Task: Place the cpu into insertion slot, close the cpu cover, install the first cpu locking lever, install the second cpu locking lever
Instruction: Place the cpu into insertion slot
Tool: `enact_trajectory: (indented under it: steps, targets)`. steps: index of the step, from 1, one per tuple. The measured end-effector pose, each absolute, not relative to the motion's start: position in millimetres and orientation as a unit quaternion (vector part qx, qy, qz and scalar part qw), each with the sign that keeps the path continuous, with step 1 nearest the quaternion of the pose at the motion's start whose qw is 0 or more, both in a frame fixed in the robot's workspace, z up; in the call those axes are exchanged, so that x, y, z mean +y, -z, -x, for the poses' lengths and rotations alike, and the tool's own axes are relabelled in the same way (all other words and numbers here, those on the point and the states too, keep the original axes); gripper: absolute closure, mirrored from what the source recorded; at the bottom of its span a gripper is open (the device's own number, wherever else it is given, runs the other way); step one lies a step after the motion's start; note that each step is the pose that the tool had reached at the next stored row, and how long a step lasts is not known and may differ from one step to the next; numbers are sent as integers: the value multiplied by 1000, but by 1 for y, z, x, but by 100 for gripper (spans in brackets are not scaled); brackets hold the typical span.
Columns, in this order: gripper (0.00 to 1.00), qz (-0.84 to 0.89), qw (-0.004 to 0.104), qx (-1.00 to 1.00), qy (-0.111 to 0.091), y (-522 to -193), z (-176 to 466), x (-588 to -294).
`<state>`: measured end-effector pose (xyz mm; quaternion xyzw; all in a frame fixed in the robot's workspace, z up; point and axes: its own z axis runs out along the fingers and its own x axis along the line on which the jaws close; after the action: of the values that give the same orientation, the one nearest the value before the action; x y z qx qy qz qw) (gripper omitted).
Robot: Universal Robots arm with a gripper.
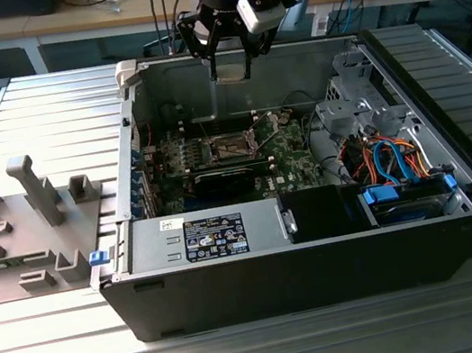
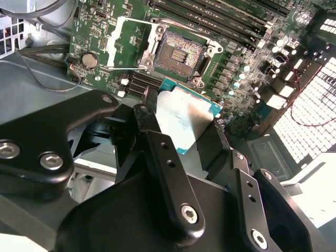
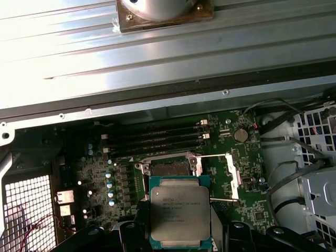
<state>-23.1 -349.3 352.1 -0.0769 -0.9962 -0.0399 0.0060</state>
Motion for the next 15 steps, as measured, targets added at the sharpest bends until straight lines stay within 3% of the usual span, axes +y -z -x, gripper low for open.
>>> enact_trajectory:
  steps: [15]
  targets:
    - [46, 81, 6, -996, 40, -352, 23, -349]
